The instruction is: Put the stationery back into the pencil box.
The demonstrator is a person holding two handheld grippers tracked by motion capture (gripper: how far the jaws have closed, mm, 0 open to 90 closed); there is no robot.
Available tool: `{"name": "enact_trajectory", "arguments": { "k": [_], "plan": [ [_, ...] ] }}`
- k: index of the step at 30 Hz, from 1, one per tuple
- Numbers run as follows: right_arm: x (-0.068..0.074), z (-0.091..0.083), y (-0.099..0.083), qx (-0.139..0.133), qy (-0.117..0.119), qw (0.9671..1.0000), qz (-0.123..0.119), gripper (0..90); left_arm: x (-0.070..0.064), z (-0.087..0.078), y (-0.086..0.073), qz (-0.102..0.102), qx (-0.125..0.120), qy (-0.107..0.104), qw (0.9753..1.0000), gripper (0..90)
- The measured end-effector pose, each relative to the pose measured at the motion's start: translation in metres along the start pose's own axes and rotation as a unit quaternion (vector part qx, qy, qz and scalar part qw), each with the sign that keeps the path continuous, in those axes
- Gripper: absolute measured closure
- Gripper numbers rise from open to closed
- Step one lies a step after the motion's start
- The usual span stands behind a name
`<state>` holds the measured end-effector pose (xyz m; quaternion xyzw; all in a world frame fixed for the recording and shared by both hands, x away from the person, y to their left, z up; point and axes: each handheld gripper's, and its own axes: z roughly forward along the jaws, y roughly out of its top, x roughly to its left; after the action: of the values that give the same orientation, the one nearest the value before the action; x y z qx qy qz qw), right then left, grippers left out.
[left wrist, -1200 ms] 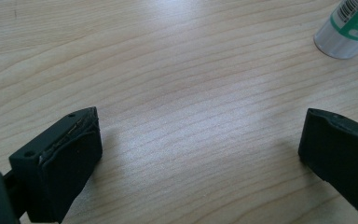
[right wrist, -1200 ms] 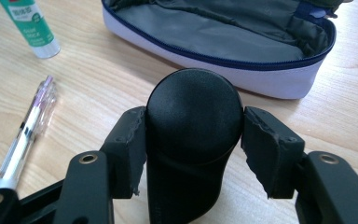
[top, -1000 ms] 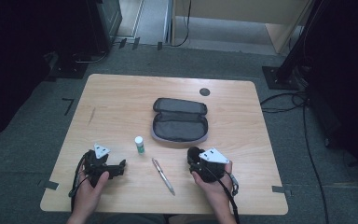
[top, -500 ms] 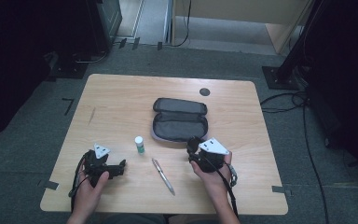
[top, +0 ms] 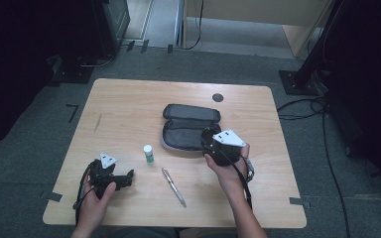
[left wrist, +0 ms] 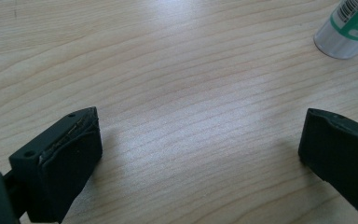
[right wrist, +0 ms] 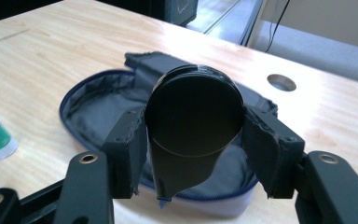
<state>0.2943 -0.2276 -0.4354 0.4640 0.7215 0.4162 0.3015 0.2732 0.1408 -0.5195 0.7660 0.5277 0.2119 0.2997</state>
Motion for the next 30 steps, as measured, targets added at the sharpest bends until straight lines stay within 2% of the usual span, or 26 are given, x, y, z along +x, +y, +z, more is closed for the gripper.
{"name": "enact_trajectory", "arguments": {
  "k": [5,11,17,22,30],
  "plan": [
    [-0.008,0.009,0.018,-0.004,-0.004,1.0,-0.002,42.1,0.0,0.0,0.0,0.0,0.0,0.0,1.0,0.0],
    [-0.018,0.024,0.026,0.005,-0.011,0.9999,-0.004,42.1,0.0,0.0,0.0,0.0,0.0,0.0,1.0,0.0],
    [-0.027,0.041,0.018,0.026,-0.023,0.9994,-0.008,42.1,0.0,0.0,0.0,0.0,0.0,0.0,1.0,0.0],
    [-0.03,0.048,0.013,0.039,-0.026,0.9988,-0.013,42.1,0.0,0.0,0.0,0.0,0.0,0.0,1.0,0.0],
    [-0.023,0.068,0.004,0.067,-0.007,0.9966,-0.047,42.1,0.0,0.0,0.0,0.0,0.0,0.0,1.0,0.0]
  ]
}}
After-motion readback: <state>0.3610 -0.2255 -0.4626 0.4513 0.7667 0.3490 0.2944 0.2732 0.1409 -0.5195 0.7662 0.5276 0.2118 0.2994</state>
